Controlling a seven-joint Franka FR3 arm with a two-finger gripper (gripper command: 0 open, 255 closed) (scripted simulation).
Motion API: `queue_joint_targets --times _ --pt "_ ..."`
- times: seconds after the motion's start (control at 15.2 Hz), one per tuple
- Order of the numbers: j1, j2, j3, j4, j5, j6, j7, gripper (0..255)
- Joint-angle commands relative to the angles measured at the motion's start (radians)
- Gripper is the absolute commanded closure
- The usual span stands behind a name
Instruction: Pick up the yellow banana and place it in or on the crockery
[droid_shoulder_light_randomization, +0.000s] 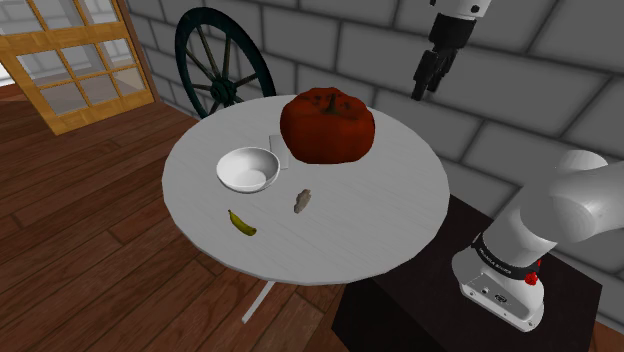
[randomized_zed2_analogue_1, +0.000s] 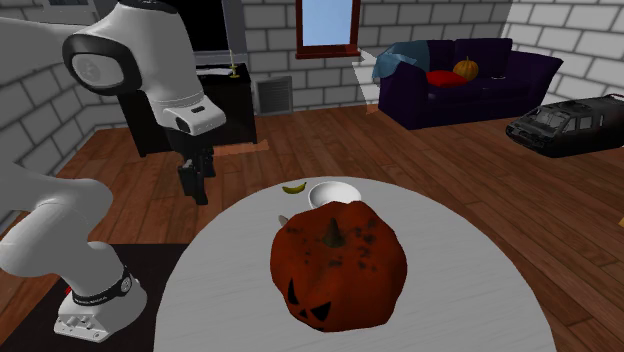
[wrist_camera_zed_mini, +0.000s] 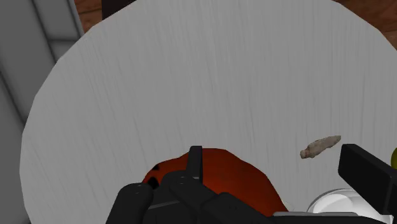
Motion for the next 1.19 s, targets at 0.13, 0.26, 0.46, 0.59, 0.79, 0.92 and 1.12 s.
queue_joint_targets --times 0.13,0.26,0.46,0.59,0.79,0.92,1.12 --pt "0.016 0.031 0.032 -0.015 0.023 0.045 0.030 0" --pt "0.032 0.067 0.064 -0.025 0.044 0.090 0.060 0" --pt "0.055 0.130 0.112 -0.032 0.073 0.159 0.103 0" --pt "0.070 0.177 0.144 -0.030 0.090 0.205 0.132 0" --pt "0.089 0.256 0.191 -0.018 0.110 0.272 0.175 0" --pt "0.101 0.312 0.222 -0.004 0.118 0.315 0.205 0" --pt "0.116 0.404 0.267 0.027 0.123 0.378 0.251 0"
